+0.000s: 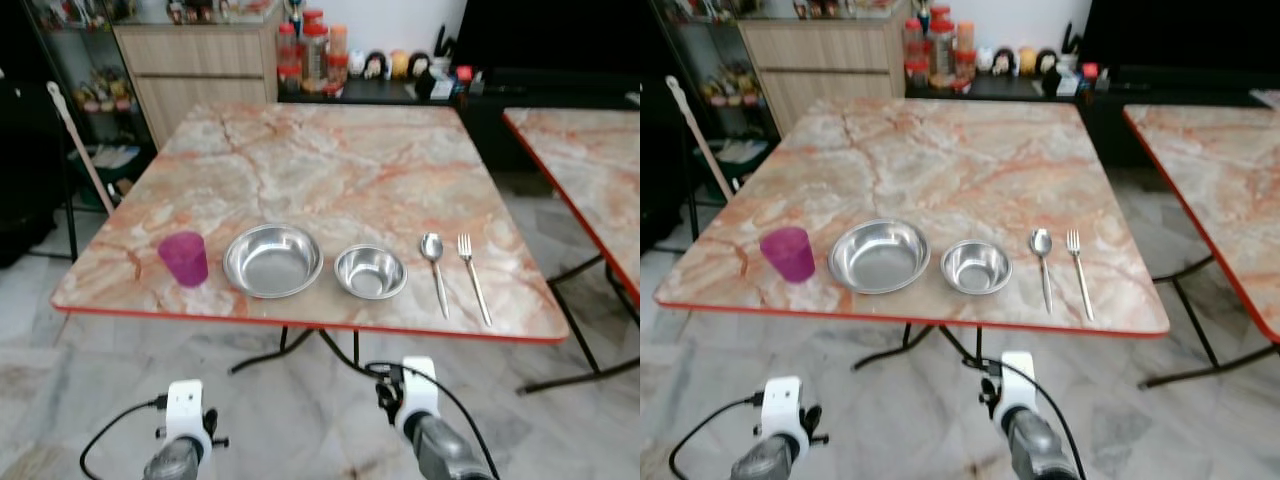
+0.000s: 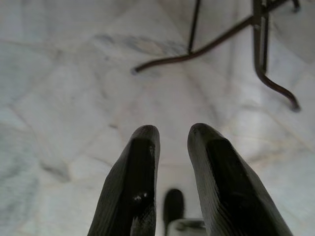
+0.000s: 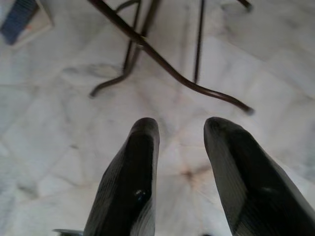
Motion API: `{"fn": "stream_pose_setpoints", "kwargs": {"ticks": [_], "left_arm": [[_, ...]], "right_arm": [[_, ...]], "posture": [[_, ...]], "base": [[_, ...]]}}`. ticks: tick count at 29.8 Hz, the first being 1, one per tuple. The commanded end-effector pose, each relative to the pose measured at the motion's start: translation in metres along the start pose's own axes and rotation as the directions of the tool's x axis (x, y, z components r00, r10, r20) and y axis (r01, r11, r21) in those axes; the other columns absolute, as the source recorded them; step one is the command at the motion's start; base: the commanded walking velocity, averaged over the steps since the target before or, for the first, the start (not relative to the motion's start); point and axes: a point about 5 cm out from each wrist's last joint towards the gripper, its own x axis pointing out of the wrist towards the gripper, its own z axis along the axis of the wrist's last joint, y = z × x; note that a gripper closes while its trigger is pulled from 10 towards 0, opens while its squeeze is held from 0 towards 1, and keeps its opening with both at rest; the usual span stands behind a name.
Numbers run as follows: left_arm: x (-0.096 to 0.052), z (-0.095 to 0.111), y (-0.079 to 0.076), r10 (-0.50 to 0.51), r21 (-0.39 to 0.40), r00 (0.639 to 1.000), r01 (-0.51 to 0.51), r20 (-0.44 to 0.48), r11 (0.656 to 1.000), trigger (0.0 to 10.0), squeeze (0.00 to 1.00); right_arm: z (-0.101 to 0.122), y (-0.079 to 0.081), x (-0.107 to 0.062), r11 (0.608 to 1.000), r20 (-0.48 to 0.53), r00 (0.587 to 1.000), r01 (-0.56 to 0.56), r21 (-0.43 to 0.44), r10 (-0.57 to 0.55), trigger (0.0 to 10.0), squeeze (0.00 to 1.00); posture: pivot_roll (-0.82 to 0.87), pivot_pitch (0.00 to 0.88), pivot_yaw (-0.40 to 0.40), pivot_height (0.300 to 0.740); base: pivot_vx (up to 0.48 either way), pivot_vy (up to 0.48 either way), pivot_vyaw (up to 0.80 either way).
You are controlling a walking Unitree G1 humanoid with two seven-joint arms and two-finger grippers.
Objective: Setting the table
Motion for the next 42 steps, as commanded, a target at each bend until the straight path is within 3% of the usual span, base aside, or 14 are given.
{"fn": "stream_pose_setpoints", "kwargs": {"ticks": [1, 10, 15, 20, 24, 25, 29, 33, 41, 42], "left_arm": [[-0.001, -0.004, 0.003, 0.007, -0.007, 1.0, -0.007, -0.021, 1.0, 10.0, 0.0], [-0.001, -0.004, 0.003, 0.007, -0.003, 1.0, -0.007, -0.024, 1.0, 10.0, 0.0], [0.001, 0.01, 0.008, 0.04, -0.112, 0.998, -0.033, 0.057, 0.993, 10.0, 0.0], [-0.002, 0.02, 0.021, 0.087, -0.152, 0.983, -0.063, 0.16, 0.986, 10.0, 0.0], [-0.003, 0.022, 0.024, 0.097, -0.159, 0.978, -0.068, 0.183, 0.985, 10.0, 0.0], [-0.006, 0.034, 0.025, 0.06, -0.174, 0.956, -0.01, 0.287, 0.985, 10.0, 1.0], [-0.009, 0.049, 0.026, 0.05, -0.206, 0.914, 0.037, 0.403, 0.978, 10.0, 1.0], [-0.012, 0.079, 0.022, 0.03, -0.192, 0.849, 0.085, 0.528, 0.978, 10.0, 1.0], [-0.013, 0.107, 0.011, -0.017, -0.164, 0.796, 0.146, 0.605, 0.976, 10.0, 1.0], [-0.013, 0.112, 0.007, -0.022, -0.2, 0.79, 0.182, 0.613, 0.963, 10.0, 0.0]], "right_arm": [[-0.002, 0.0, 0.0, 1.0, -0.002, 1.0, 0.003, 0.01, -0.003, 10.0, 0.0], [-0.006, 0.003, -0.001, 1.0, -0.025, 1.0, -0.007, 0.012, 0.007, 10.0, 0.0], [-0.009, 0.005, -0.001, 1.0, -0.025, 1.0, -0.014, 0.005, 0.014, 10.0, 0.0], [-0.012, 0.007, -0.002, 1.0, -0.038, 0.999, -0.021, -0.003, 0.021, 10.0, 0.0], [-0.012, 0.007, -0.002, 1.0, -0.039, 0.999, -0.022, -0.005, 0.022, 10.0, 0.0], [-0.013, 0.009, -0.002, 0.999, -0.044, 0.998, -0.033, -0.017, 0.032, 10.0, 0.0], [-0.013, 0.011, -0.002, 0.999, -0.048, 0.998, -0.042, -0.03, 0.041, 10.0, 0.0], [-0.01, 0.014, 0.0, 0.998, -0.044, 0.998, -0.051, -0.038, 0.05, 10.0, 0.0], [-0.009, 0.012, 0.0, 0.999, -0.039, 0.998, -0.043, -0.031, 0.042, 10.0, 0.0], [-0.009, 0.011, 0.0, 0.999, -0.039, 0.998, -0.039, -0.029, 0.038, 10.0, 0.0]], "posture": [[0.12, 0.0, 0.002, 0.74], [0.12, 0.0, 0.009, 0.74], [0.12, 0.0, 0.019, 0.74], [0.13, 0.0, 0.019, 0.74], [0.13, 0.0, 0.019, 0.74], [0.15, 0.0, 0.016, 0.74], [0.16, 0.0, 0.009, 0.74], [0.16, 0.0, 0.01, 0.74], [0.16, 0.0, 0.015, 0.74], [0.15, 0.0, 0.015, 0.74]], "base": [[0.0, 0.0, 0.0], [0.0, 0.0, 0.0], [0.0, 0.0, 0.0], [0.0, 0.0, 0.0], [0.0, 0.0, 0.0], [0.0, 0.0, 0.0], [0.0, 0.0, 0.0], [0.0, 0.0, 0.0], [0.0, 0.0, 0.0], [0.0, 0.0, 0.0]]}}
